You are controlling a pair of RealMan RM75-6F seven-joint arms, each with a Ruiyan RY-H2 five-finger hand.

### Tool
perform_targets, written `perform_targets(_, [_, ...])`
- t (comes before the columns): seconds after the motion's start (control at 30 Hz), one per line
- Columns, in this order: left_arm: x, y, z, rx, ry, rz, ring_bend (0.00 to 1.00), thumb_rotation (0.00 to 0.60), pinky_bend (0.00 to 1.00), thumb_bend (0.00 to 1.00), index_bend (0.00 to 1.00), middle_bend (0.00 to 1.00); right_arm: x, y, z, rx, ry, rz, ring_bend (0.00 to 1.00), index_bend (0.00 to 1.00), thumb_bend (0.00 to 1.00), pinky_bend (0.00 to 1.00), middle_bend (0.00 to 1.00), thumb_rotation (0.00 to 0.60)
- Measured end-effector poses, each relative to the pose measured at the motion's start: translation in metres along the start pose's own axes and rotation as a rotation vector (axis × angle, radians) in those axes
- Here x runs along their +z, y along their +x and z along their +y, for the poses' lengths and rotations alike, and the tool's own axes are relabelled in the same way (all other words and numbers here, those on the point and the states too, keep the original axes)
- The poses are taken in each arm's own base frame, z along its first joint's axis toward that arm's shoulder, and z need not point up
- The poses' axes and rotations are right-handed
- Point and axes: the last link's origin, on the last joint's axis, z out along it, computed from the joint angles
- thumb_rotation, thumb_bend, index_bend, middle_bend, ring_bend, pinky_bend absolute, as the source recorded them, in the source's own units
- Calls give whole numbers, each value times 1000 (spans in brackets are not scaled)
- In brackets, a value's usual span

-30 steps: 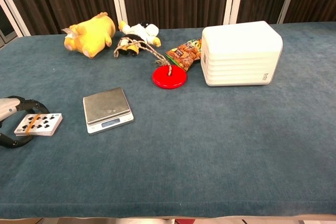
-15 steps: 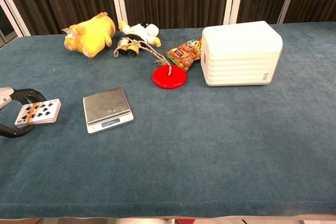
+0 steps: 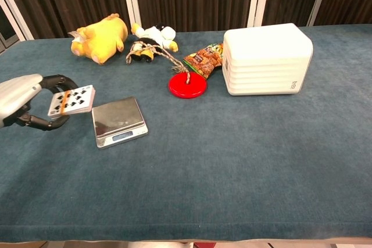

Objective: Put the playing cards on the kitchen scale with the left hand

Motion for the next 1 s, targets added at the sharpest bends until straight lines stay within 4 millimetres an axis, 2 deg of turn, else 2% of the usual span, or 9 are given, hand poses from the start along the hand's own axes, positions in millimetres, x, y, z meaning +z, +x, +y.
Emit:
perform_targets(0.17, [15,-7,31,-5,-58,2,665,600,164,546,954,990,-1,1,1,2,1,2,0,0,132,0,0,600])
perform_targets(0.33, [22,-13,46,36,-78,-20,623,600,157,520,913,907,-3,5,2,11,-1,17,0,0,132,0,0,600])
perform_targets(0.4, [25,-17,52,46,-84,-36,558,600,142,502,846,811,-4,7,2,17,-2,25,0,0,131,0,0,600])
perform_targets(0.47, [26,-21,55,48,-89,-54,439,600,102,490,750,660,-5,8,3,18,-2,28,0,0,131,0,0,600])
perform_targets(0.57, [28,-23,56,51,-94,-81,228,600,34,460,520,383,-5,9,3,20,-3,34,0,0,132,0,0,600])
perform_targets(0.7, [28,-22,55,35,-89,-87,56,600,8,417,304,165,-5,9,4,20,-2,34,0,0,131,0,0,600])
perform_targets(0.83, [29,-19,54,6,-85,-93,8,600,5,396,222,107,-5,9,3,20,0,36,0,0,132,0,0,600])
perform_targets(1.0, [28,-19,52,-9,-82,-123,0,600,1,383,193,80,-5,8,3,14,2,34,0,0,131,0,0,600])
